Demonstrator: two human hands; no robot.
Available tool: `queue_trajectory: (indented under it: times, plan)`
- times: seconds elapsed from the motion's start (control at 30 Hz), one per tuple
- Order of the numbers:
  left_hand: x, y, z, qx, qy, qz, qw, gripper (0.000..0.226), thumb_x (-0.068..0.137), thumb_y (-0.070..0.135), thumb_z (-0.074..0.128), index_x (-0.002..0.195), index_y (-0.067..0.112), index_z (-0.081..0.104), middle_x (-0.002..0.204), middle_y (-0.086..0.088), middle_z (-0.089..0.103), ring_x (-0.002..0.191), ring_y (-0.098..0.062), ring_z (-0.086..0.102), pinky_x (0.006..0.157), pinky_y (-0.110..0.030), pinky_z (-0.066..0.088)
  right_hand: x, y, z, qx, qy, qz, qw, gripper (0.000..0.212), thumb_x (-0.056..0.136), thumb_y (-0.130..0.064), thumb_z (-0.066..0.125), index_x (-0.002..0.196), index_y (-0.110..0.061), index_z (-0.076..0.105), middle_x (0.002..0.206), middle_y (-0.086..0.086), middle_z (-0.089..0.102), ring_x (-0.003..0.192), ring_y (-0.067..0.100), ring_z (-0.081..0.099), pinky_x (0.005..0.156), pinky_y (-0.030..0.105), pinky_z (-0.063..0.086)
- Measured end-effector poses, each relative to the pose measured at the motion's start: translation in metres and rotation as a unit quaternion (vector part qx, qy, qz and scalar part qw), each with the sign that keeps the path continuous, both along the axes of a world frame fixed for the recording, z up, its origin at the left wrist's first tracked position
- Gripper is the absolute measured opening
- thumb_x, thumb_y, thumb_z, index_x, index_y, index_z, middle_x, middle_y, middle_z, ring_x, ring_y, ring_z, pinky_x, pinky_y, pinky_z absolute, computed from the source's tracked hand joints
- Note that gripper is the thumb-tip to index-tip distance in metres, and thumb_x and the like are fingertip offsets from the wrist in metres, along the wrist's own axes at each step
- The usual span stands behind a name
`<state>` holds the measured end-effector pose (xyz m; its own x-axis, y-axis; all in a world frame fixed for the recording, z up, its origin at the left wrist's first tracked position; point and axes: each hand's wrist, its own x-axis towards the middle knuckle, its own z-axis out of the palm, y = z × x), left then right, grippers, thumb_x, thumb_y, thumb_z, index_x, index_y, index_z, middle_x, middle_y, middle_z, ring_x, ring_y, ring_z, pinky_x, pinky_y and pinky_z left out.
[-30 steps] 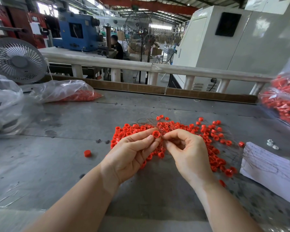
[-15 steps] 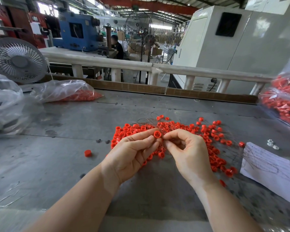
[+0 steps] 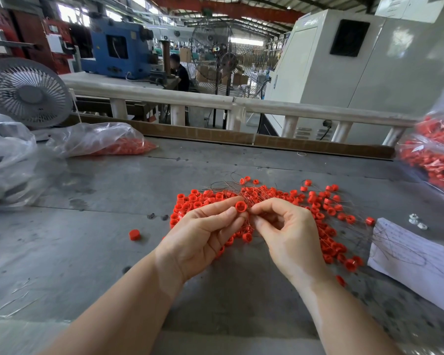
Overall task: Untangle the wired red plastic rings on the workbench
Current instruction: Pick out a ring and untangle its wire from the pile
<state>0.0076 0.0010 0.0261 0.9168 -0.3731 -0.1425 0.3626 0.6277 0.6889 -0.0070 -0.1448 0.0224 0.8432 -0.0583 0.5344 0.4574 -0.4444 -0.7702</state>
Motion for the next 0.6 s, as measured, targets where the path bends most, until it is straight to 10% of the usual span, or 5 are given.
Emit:
queue_trajectory:
  times: [0.6]
  plan:
    - [0.0002,-0.0008,0.0003,-0.051,-0.003,0.016,0.999,0.024,0.066,-0.004,0.057,0.079,0.002,0.076,0.083,-0.014,0.073,0.075,-0.016,0.072,0.06,-0.018,0.056,-0.0006,0.0021,0.0011,0.122,0.069,0.067,0.988,0.026,0.079,0.0,0.071,0.072,-0.025,0.071,0.073,0.0,0.073,0.065,0.007,0.066,0.061,0.015,0.052]
